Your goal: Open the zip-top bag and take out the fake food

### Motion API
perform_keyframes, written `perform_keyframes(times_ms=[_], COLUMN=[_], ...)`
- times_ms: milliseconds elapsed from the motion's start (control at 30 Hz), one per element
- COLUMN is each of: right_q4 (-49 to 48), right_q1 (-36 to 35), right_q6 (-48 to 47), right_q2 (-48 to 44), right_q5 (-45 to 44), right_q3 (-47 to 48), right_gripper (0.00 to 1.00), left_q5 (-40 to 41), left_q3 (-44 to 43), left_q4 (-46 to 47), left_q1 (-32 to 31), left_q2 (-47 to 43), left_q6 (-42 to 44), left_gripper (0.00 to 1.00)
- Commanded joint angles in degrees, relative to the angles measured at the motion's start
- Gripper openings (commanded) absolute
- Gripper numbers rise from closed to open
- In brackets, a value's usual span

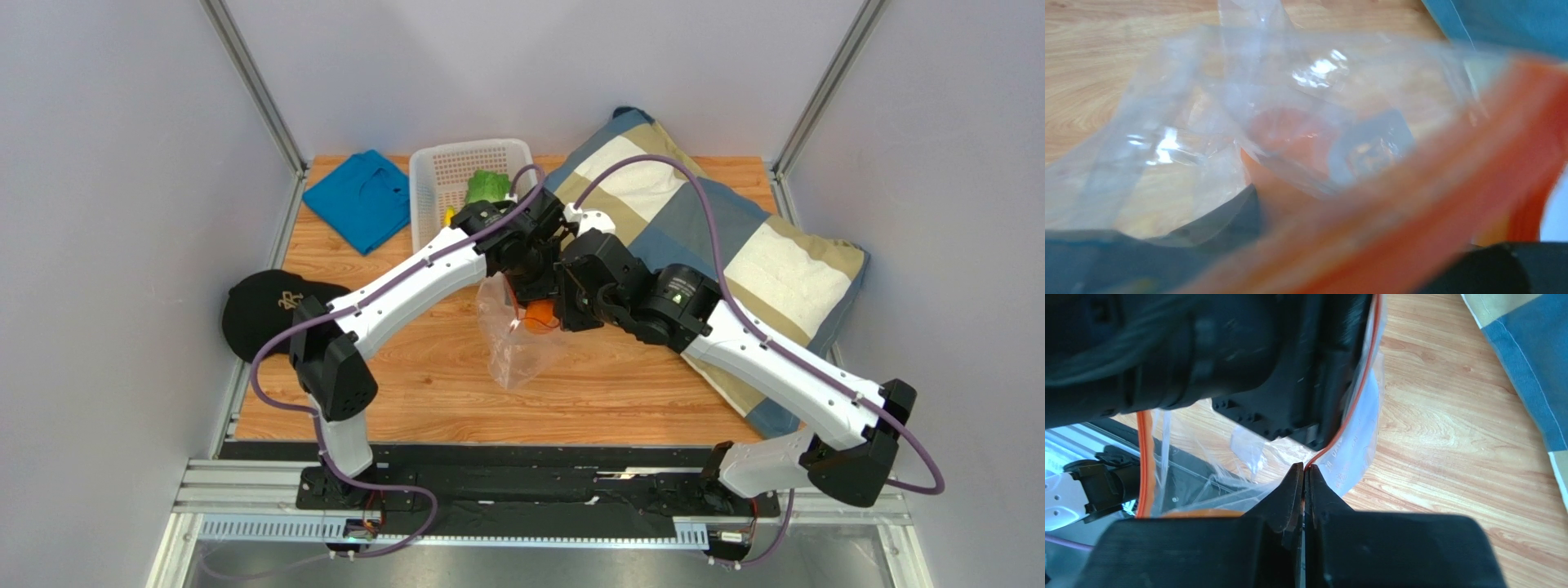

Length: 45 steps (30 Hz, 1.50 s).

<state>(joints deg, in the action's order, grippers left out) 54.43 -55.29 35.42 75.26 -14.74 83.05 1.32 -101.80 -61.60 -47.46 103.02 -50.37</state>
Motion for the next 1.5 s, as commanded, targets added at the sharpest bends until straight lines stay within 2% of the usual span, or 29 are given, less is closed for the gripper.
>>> perform_keyframes(times_ms=[0, 133, 167, 267, 300, 333, 467, 600, 667, 800, 933, 1033, 1133, 1167, 1233, 1267, 1300, 1367, 1400, 1467], right_q4=[0.8, 2.8, 3.5, 5.2, 4.9, 4.3, 0.9, 0.4, -0.1, 0.0, 0.6, 0.7, 1.5, 2.0, 2.4, 2.8, 2.9, 3.3, 3.5, 3.7], right_q1=[-2.4, -3.2, -3.2, -3.1, -2.9, -2.5, 1.6, 4.4, 4.8, 5.0, 6.2, 6.2, 6.2, 6.1, 6.2, 6.2, 6.2, 5.7, 5.5, 5.0], right_q6=[-3.0, -2.5, -2.2, -0.9, -0.4, 0.2, 2.7, 2.2, 1.8, 0.4, -1.1, -2.9, -5.4, -6.8, -8.1, -9.7, -10.3, -12.0, -12.6, -12.8], right_q2=[2.5, 4.6, 4.6, 2.7, 1.8, 0.6, -5.6, -6.1, -5.6, -2.8, 0.6, 2.4, 2.9, 2.4, 1.9, 1.4, 1.3, 1.5, 1.7, 2.1], right_q5=[-1.5, -5.9, -7.1, -11.4, -12.0, -11.6, -7.6, -3.6, -1.8, -0.8, 2.3, 3.7, 4.5, 4.2, 1.9, 1.5, 1.4, 1.5, 1.4, 1.3], right_q3=[4.3, 4.7, 4.4, 2.3, 1.5, 0.3, -3.9, -2.5, -1.5, 1.6, 6.0, 9.0, 9.8, 9.8, 9.8, 10.1, 10.4, 11.5, 12.8, 13.7], right_gripper=[0.0, 0.0, 0.0, 0.0, 0.0, 0.0, 0.0, 0.0, 0.0, 0.0, 0.0, 0.0, 0.0, 0.0, 0.0, 0.0, 0.0, 0.0, 0.0, 0.0], left_q5=[6.5, 7.1, 4.1, -7.2, -9.6, -12.6, -17.0, -15.3, -14.3, -13.5, -7.1, -3.9, 1.6, 3.6, 6.3, 8.0, 9.4, 7.2, 3.5, 3.3], left_q3=[-8.3, -13.2, -13.4, -7.9, -2.6, -0.1, 9.6, 19.0, 21.2, 23.0, 22.1, 22.3, 17.4, 11.0, 3.6, -4.0, -7.2, -13.5, -14.2, -15.5], left_q4=[-7.9, -11.2, -11.5, -5.6, 1.3, 4.4, 15.2, 20.9, 22.7, 24.5, 25.5, 25.5, 20.3, 12.5, 3.8, -5.1, -8.8, -14.6, -14.9, -15.5], left_q1=[0.4, 0.6, 1.1, 2.5, 2.7, 2.7, 2.4, 0.1, -1.1, -2.5, -7.1, -7.2, -7.1, -7.0, -6.3, -6.3, -6.2, -4.3, -3.6, -2.7], left_q2=[2.2, 3.0, 2.6, -1.1, -4.3, -5.8, -11.1, -17.8, -19.1, -21.0, -22.6, -23.5, -21.8, -18.8, -14.9, -10.7, -8.8, -4.4, -3.4, -1.4], left_q6=[-4.9, -6.4, -7.4, -7.6, -6.6, -5.5, 2.7, 11.9, 13.6, 15.8, 23.2, 22.7, 19.9, 15.2, 11.4, 7.1, 4.8, -0.2, -1.4, -5.3], left_gripper=[0.0, 0.0, 0.0, 0.0, 0.0, 0.0, 0.0, 0.0, 0.0, 0.0, 0.0, 0.0, 0.0, 0.0, 0.0, 0.0, 0.0, 0.0, 0.0, 0.0])
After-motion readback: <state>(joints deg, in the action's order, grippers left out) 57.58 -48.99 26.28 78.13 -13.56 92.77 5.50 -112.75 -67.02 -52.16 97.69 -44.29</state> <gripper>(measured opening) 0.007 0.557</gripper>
